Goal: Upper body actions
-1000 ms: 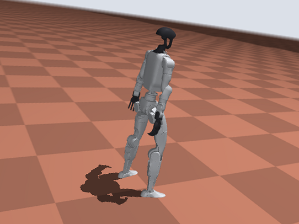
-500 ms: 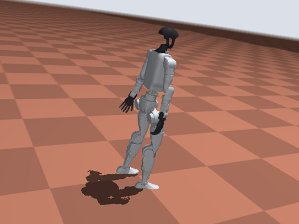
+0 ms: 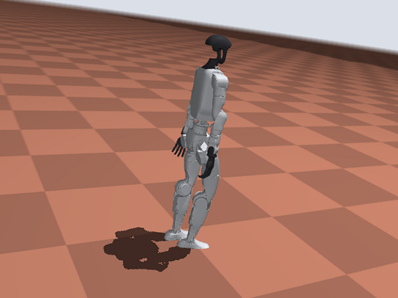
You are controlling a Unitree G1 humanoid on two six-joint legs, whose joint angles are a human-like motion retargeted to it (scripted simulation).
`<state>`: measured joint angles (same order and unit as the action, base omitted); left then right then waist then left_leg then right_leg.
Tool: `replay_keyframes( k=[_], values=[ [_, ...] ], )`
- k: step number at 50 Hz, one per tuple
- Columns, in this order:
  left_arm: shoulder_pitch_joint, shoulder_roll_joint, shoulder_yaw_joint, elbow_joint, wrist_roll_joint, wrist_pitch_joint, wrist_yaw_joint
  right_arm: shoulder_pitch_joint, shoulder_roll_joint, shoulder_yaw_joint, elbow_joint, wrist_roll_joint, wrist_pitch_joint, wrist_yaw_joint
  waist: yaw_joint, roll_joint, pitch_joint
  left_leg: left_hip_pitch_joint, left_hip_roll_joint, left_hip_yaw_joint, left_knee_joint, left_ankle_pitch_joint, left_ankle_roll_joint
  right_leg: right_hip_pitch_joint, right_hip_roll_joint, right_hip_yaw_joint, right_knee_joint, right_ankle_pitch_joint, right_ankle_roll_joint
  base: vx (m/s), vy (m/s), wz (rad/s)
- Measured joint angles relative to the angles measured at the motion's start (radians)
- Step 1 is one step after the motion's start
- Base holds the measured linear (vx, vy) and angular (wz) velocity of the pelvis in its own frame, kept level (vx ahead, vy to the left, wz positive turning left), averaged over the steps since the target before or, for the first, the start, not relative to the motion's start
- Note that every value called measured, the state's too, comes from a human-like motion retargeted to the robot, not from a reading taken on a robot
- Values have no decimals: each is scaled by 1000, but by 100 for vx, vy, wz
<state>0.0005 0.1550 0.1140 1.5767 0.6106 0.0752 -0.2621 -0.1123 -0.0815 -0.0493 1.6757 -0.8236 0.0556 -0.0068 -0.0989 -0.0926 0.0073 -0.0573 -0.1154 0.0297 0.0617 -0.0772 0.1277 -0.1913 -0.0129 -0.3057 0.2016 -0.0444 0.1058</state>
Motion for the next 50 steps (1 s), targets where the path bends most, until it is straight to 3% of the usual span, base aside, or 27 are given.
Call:
replay_keyframes(
  k=[3,5,8,10,13,20,23,28,32,34,37,40,46,47,50],
  values=[
    [5,-28,8,-13,-43,-12,-34,8,-14,-34,12,47,-5,-15,8,29,0,3,28,24,-11,3,-7,-31,-19,8,50,-31,-27,-7,-4,-48],
    [7,-35,-16,-14,-20,-16,-26,22,-25,-66,18,86,-20,-16,9,52,-1,7,47,25,-16,5,-12,-29,-62,-40,45,-37,-75,-2,-6,-15],
    [5,-35,-79,-7,68,-22,25,48,-45,-109,24,145,-32,-1,14,77,-7,16,62,24,-24,3,-21,-24,-128,-55,-8,71,-158,0,-6,-4],
    [11,-33,-119,-10,149,-22,65,69,-58,-130,24,176,-25,4,9,87,-11,20,62,17,-25,0,-25,-5,-176,-67,-66,119,-133,1,-3,8],
    [19,-23,-164,-16,287,-21,115,92,-69,-155,24,202,-14,0,3,87,-18,20,53,8,-18,-10,-36,24,-260,-146,-142,144,-11,1,-16,16],
    [34,18,-191,0,447,10,171,119,-64,-140,24,184,-2,7,16,74,-32,4,66,24,-9,-25,-92,22,-294,-33,-147,190,116,0,-29,-9],
    [35,40,-175,37,418,28,146,126,-46,-125,24,208,14,-27,3,99,-39,-11,125,1,-8,-19,-137,19,-290,-53,-105,53,90,1,-41,20],
    [35,67,-105,63,346,63,109,137,-11,-109,24,218,34,-20,-20,105,-36,-33,204,-54,0,16,-206,20,-234,-36,-96,34,34,1,-56,42],
    [21,56,-63,60,249,45,176,123,-22,-121,24,222,25,-3,-16,102,-29,-88,252,-84,51,34,-265,23,-176,-10,-98,10,-12,-7,-46,33],
    [7,47,-64,56,213,28,200,116,-34,-119,24,219,17,19,-26,75,-27,-124,239,-75,106,42,-243,39,-147,-34,-128,9,-68,-5,-40,76],
    [-20,29,-82,36,211,25,215,99,-47,-124,24,218,33,46,-7,36,-10,-159,195,-66,200,19,-191,48,-152,-37,-135,13,-90,-8,-33,31],
    [-26,5,-102,11,238,14,244,80,-63,-123,24,222,58,45,40,8,2,-162,105,-105,264,-24,-191,52,-155,-50,-143,22,-109,-7,-20,-19],
    [-11,-19,-148,-8,278,-7,310,70,-68,-115,-30,221,55,39,47,37,7,-123,23,-95,224,-68,-189,68,-98,-77,-158,24,-125,3,-13,7],
    [-10,-21,-149,-7,284,-5,310,69,-64,-110,-40,230,49,39,44,42,10,-113,20,-81,204,-53,-165,73,-86,-82,-160,23,-129,7,-9,18],
    [-2,-21,-145,-1,293,-2,274,63,-48,-97,-56,252,24,42,40,36,20,-84,-2,-29,151,-9,-12,87,-69,-75,-163,22,-142,4,-7,8]
  ],
)
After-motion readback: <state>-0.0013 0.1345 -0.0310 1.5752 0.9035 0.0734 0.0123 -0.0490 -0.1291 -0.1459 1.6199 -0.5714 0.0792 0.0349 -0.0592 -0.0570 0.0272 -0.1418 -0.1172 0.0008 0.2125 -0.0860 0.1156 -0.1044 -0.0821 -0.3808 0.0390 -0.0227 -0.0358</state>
